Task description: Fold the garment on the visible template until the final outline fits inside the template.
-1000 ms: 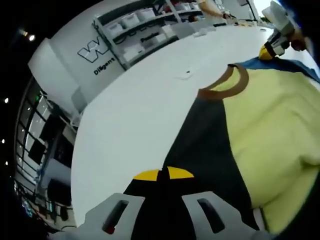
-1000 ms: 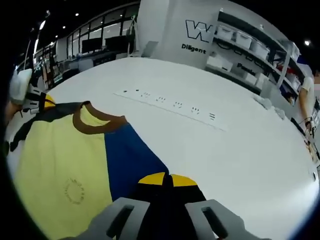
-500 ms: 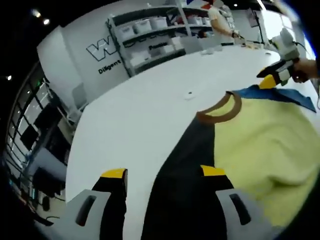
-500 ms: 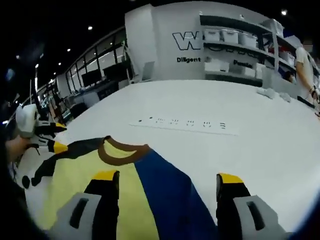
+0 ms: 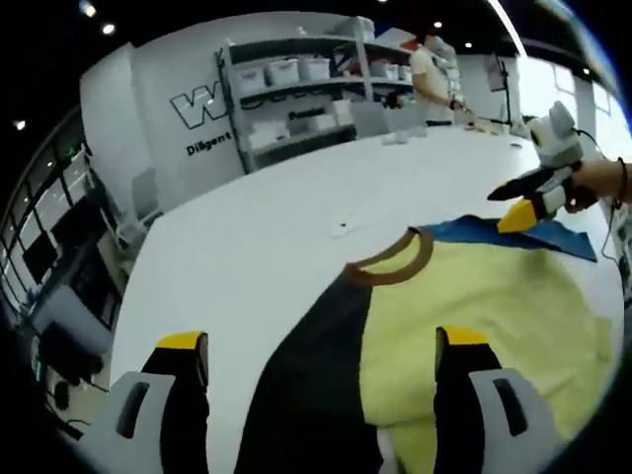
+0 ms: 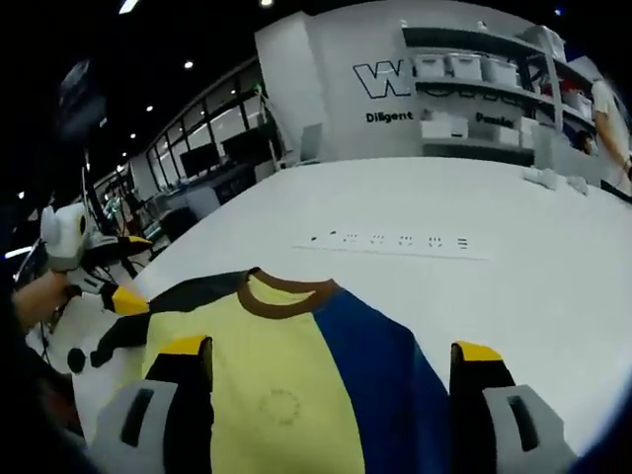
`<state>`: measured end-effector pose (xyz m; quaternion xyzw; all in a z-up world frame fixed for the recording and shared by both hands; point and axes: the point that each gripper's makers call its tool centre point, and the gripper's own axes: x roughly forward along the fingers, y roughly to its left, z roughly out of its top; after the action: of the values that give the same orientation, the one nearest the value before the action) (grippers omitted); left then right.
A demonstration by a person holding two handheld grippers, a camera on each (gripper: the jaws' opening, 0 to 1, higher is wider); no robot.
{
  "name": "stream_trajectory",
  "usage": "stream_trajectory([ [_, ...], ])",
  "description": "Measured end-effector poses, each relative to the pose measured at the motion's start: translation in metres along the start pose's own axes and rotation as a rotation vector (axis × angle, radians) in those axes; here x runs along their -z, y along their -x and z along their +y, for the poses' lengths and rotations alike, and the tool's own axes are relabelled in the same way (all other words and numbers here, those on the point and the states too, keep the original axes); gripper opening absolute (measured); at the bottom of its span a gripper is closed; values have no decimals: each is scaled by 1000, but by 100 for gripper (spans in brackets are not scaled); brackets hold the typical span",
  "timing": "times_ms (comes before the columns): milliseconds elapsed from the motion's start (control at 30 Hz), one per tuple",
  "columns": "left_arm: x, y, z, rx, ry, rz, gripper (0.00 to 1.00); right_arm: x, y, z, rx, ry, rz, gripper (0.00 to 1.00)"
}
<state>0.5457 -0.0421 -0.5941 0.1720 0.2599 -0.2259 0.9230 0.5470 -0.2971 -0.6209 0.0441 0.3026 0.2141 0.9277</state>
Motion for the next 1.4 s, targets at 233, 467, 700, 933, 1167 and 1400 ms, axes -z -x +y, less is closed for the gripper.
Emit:
stream_trajectory([
  [233,1,17,-25,51,-16,5,99,8,19,15,-38,-7,-3,99],
  [467,1,37,-41,70,30,-10,99,15,41,30,-75,9,-8,99],
  [700,11,54,-59,92,28,-5,97,40,62,43,-102,55,14,99],
  [933,43,63,-75,122,35,55,93,67,82,62,-152,104,60,99],
  [1167,66,69,-77,115,116,75,89,88,98,87,-230,194,115,99],
  [1400,86,74,-83,121,162,102,83,106,113,110,-288,229,138,99],
])
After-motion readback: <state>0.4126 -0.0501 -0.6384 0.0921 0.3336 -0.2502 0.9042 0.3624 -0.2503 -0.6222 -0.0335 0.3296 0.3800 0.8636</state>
